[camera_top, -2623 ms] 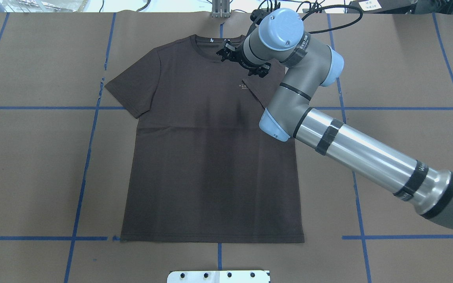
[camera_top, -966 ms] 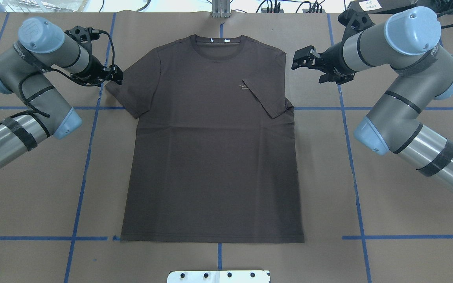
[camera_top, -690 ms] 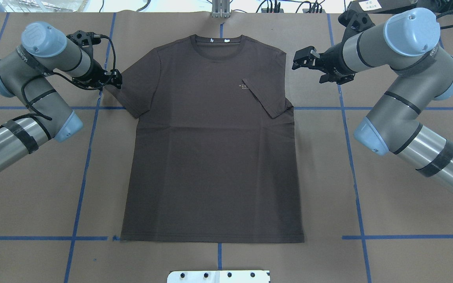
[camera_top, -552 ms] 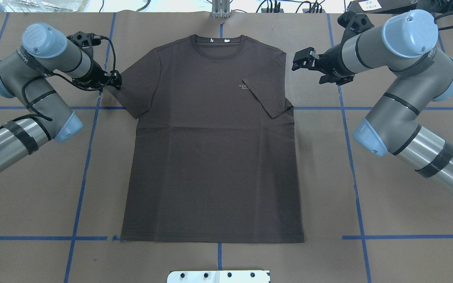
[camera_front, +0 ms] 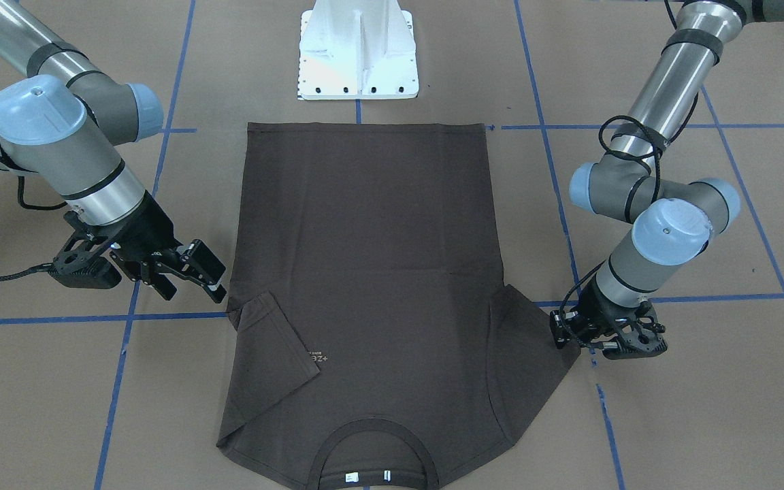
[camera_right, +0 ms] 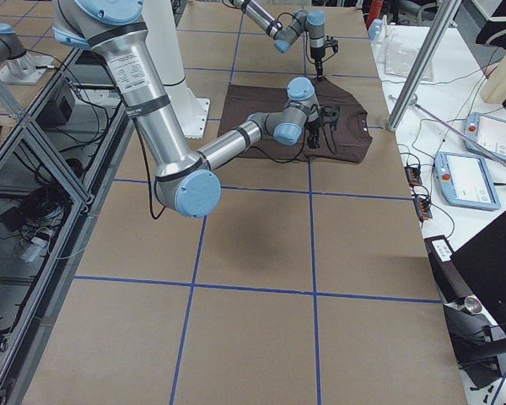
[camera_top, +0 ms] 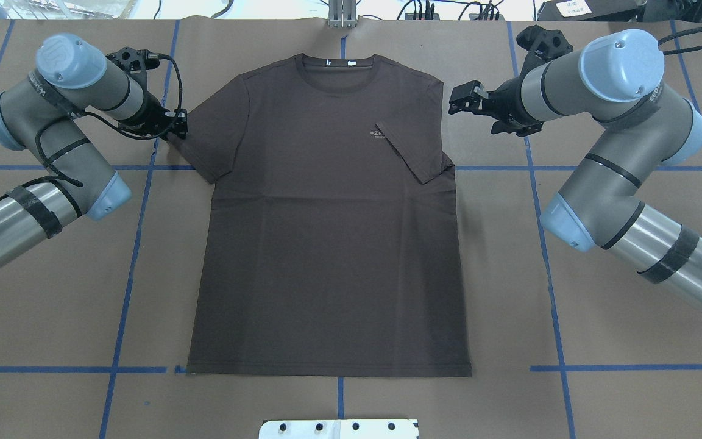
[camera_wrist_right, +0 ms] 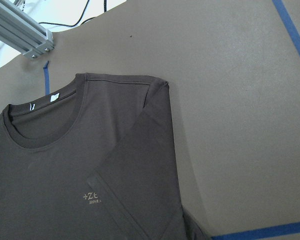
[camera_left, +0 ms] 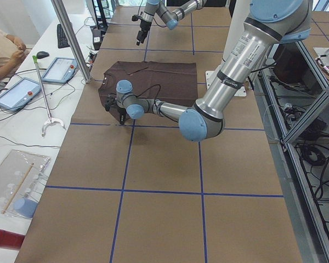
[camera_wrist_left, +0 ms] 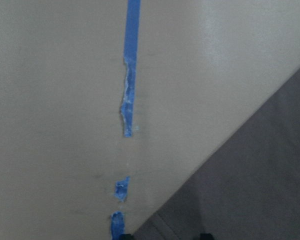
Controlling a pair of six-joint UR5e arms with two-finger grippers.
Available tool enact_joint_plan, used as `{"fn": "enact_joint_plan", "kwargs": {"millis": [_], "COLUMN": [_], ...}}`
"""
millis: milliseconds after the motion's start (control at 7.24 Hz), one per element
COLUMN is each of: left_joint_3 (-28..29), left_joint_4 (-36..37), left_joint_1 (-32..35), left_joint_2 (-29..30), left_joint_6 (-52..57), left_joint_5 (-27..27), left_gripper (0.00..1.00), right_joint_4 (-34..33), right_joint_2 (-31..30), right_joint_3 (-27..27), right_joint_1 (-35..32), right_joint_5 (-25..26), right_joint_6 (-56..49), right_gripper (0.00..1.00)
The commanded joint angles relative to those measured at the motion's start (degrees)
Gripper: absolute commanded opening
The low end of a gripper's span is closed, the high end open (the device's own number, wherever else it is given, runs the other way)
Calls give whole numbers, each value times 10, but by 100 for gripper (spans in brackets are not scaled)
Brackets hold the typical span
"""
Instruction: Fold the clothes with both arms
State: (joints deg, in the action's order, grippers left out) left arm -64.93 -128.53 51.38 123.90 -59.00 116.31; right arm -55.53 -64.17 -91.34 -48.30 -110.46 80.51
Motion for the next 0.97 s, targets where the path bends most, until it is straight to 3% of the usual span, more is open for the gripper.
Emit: {"fn": "enact_joint_plan", "kwargs": {"millis": [0,552,828], "left_joint_3": [-36,-49,-52], "left_joint_4": [8,8,6], "left_joint_1": [0,-1,-51], "left_joint_2": [3,13,63], "left_joint_6": [-7,-65,-171], "left_joint_5": [6,15,10], "left_gripper": [0,0,0], "right_joint_4": [1,2,2], "right_joint_2": [-5,-9,-22], "right_joint_3": [-2,1,-7], "right_joint_1": [14,17,15], "right_joint_5": [32,33,27], "right_joint_6": [3,1,-1], "right_gripper": [100,100,100]}}
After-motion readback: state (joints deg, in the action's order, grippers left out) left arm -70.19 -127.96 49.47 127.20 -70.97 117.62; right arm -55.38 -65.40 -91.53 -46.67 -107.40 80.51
